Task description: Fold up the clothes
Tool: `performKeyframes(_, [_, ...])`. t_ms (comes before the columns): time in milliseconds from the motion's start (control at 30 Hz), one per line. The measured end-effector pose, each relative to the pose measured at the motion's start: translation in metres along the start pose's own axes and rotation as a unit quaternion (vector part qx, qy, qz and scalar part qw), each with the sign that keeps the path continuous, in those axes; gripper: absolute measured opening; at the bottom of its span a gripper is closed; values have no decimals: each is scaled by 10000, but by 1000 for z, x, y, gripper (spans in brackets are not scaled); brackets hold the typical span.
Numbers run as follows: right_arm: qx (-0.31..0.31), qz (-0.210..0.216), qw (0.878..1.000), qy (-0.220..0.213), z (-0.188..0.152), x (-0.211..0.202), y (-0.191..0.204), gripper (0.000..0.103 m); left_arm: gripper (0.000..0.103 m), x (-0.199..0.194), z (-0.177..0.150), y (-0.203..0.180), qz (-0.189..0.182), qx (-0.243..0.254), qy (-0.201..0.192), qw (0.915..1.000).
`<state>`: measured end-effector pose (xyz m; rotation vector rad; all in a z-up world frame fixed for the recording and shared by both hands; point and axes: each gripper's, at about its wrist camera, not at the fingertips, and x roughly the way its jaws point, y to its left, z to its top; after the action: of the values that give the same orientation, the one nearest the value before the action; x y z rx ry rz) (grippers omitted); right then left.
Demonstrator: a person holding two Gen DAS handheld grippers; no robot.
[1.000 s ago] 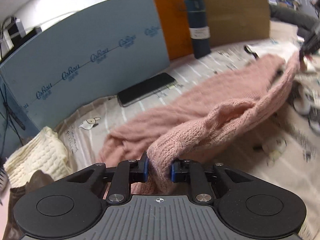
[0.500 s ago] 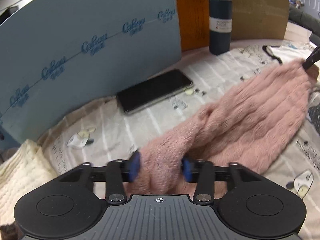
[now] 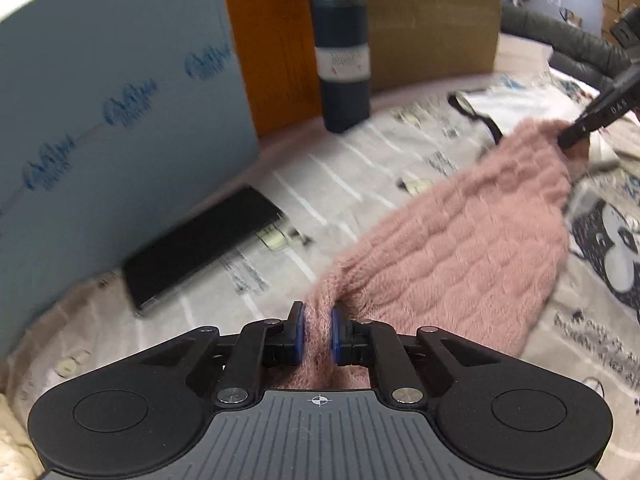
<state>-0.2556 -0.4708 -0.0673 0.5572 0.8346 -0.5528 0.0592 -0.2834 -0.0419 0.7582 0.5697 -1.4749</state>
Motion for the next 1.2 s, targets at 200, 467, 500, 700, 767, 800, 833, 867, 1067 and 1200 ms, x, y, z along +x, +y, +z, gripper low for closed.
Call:
performKeyframes(200, [116, -99, 9995, 270, 30, 16, -18, 8, 13, 9, 4, 6, 88, -45, 111, 9999])
performKeyframes(467, [1226, -316, 9919, -72, 27, 13, -31, 47, 43, -3, -1, 4, 622, -374, -113, 9973])
performKeyframes(500, [1444, -303, 9888, -201, 24, 8, -32, 51, 45, -10, -2, 6, 719, -541, -219, 9957])
performKeyframes(700, [2548, -46, 9667, -248, -1, 10, -39, 59, 58, -42, -23, 17, 1238, -1763, -487, 9753])
performKeyframes(767, [2515, -192, 9675, -175, -2, 21, -31, 55, 58, -46, -34, 18, 1447, -2021, -454, 9676])
performKeyframes(800, [2496, -267, 9679, -139, -3, 26, -27, 48, 58, -47, -40, 19, 1552, -2119, -437, 9639])
performKeyframes(833, [2491, -212, 9680, -225, -4, 26, -23, 34, 59, -48, -45, 20, 1642, -2210, -416, 9605])
performKeyframes(867, [2486, -151, 9680, -317, -5, 26, -18, 26, 60, -49, -49, 22, 1702, -2305, -415, 9572])
performKeyframes(1067, [2419, 39, 9654, -969, -15, -5, 8, 13, 63, -57, -70, 27, 1872, -2590, -440, 9466])
performKeyframes(1200, [2692, -190, 9552, -1215, -27, -36, -2, 12, 66, -63, -71, 26, 1693, -2509, -474, 9519])
